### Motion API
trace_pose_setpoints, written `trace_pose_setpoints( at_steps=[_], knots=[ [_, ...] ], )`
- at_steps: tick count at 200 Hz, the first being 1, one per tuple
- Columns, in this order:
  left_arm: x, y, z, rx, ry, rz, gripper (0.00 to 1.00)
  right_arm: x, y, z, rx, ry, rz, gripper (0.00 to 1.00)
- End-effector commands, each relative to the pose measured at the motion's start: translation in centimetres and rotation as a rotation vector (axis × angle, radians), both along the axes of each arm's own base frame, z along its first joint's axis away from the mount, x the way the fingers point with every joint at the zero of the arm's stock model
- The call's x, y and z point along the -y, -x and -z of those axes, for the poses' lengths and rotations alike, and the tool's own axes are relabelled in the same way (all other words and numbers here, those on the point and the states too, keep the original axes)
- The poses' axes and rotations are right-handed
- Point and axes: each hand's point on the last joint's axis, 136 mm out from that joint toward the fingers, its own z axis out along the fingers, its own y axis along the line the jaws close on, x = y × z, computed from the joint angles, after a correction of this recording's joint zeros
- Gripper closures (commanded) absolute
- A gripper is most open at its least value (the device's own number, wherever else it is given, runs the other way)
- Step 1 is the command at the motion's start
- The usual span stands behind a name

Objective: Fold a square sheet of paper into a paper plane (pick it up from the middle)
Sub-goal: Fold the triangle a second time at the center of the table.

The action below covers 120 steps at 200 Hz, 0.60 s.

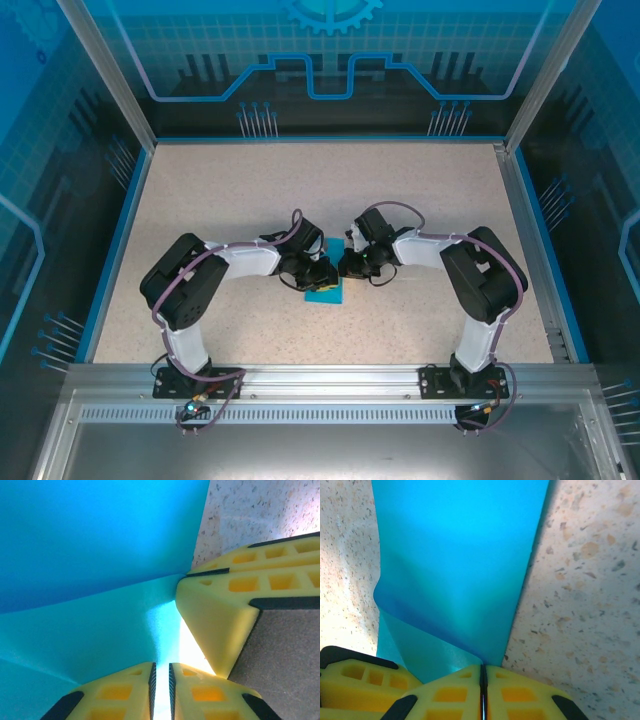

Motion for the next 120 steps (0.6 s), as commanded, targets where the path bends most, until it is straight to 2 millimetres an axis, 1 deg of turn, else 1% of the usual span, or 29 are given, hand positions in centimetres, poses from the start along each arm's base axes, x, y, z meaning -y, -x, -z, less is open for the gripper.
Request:
trace_pose_setpoints(
  at_steps=[1,84,120],
  knots=[
    [-0.1,0.9,0.9,-0.04,-0.015,0.012,0.82,-0.2,0.6,0.2,-0.008,0.026,-0.024,0.9],
    [-0.5,1.2,1.8,-0.066,-0.039,0.001,0.83,-0.2,0.4,0.2,-0.008,0.036,-0.023,0.9],
    [-0.8,1.4,2.3,-0.081,-0.06,-0.011,0.83,-0.2,0.1,-0.5,0.0,0.036,-0.016,0.88]
  ],
)
